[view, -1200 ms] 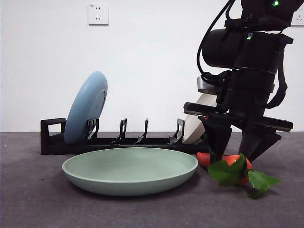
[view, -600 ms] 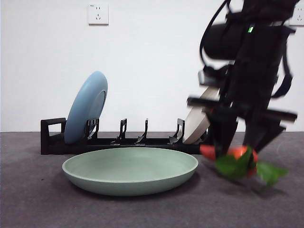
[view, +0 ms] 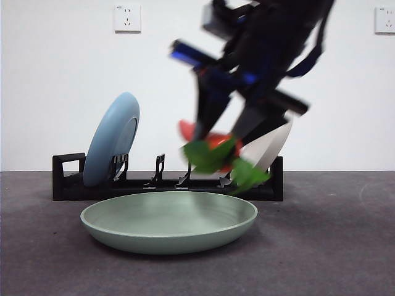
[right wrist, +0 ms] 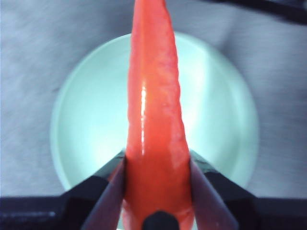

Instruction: Take the green plate from the plate rack,put the plate on the table,take the carrot from the table,put the carrot in the plate

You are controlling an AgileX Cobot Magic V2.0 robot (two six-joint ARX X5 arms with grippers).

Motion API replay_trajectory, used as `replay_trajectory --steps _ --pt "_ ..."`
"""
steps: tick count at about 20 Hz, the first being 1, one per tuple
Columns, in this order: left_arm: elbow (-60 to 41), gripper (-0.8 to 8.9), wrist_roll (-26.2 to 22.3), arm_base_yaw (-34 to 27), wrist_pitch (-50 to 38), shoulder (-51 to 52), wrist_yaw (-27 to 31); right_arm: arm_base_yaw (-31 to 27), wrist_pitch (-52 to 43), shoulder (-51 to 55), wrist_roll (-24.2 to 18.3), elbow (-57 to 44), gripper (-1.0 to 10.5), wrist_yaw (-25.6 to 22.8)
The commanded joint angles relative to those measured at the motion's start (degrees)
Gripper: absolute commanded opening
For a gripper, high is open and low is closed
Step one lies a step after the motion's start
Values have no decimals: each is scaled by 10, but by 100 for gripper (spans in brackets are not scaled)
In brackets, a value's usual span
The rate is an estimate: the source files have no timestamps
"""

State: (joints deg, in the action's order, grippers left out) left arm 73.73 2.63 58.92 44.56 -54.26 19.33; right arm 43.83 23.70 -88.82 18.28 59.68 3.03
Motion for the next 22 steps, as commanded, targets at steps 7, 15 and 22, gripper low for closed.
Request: replay_trajectory --steps 7,15,22 --pt "-2 468 2 1 1 1 1 21 -29 -119 15 35 -18 0" --pt "-2 468 4 1 2 1 1 25 -23 -176 -11 50 -16 0" --pt "-2 468 4 1 10 1 1 28 -13 -153 -12 55 585 -2"
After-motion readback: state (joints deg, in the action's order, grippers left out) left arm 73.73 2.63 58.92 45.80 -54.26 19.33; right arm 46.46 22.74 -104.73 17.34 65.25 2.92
